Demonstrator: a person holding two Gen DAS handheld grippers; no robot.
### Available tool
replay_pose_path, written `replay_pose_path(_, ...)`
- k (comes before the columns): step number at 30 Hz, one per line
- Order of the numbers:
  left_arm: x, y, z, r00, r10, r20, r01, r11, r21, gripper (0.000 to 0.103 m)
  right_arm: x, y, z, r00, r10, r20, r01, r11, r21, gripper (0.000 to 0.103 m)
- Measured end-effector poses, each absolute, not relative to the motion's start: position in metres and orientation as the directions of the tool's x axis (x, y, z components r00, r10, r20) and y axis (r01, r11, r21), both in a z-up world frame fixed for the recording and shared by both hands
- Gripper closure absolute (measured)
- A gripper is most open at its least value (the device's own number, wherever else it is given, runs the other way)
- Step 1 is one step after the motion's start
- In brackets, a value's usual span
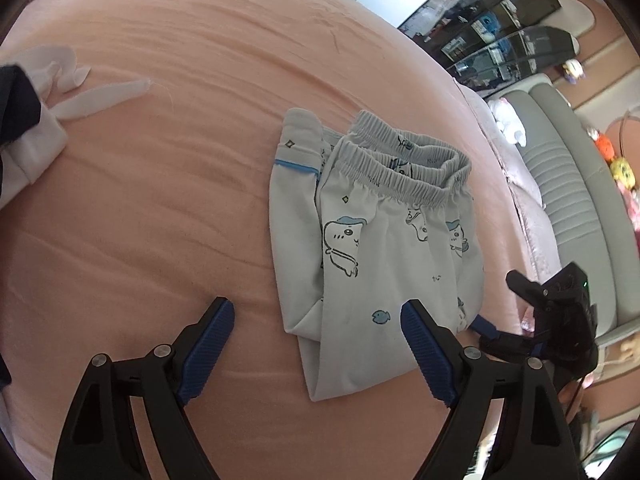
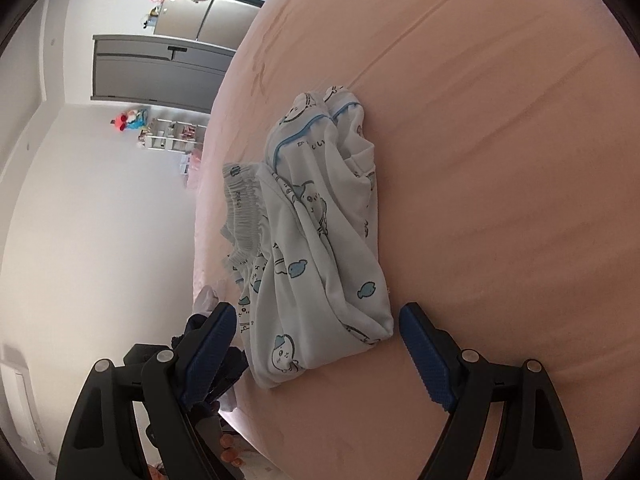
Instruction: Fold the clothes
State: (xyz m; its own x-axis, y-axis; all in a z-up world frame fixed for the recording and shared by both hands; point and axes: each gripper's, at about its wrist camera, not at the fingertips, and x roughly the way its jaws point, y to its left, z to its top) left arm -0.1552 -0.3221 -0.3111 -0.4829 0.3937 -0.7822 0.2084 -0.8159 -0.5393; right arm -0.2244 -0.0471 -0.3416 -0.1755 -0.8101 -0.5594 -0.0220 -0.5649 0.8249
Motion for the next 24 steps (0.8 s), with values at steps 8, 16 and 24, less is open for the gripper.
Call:
replay_pose_path(8, -0.142, -0.336, -0.319, -0.495, 0.495, -0.714, 0.399, -0.601, -0.693, 0.018, -0.188, -0.038, -0.358, -0.240, -0.860, -0.450, -0.265, -0.388, 0.883, 0.020)
replay_pose_path(16, -0.152, -0.338, -0.326, -0.539, 0.537, -0.649, 0.428, -0.489, -0.760, 0.012, -0.203, -0.061, -0.367, -0.262, -0.865, -0.428, -0.314, -0.343, 0.885, 0.019)
replay_pose_path(24, -0.179, -0.340, -0.325, -0.545, 0.563, -0.622, 0.384, -0.491, -0.782, 0.000, -0.240, -0.094, -0.358, -0.267, -0.854, -0.446, -0.282, -0.374, 0.884, 0.006)
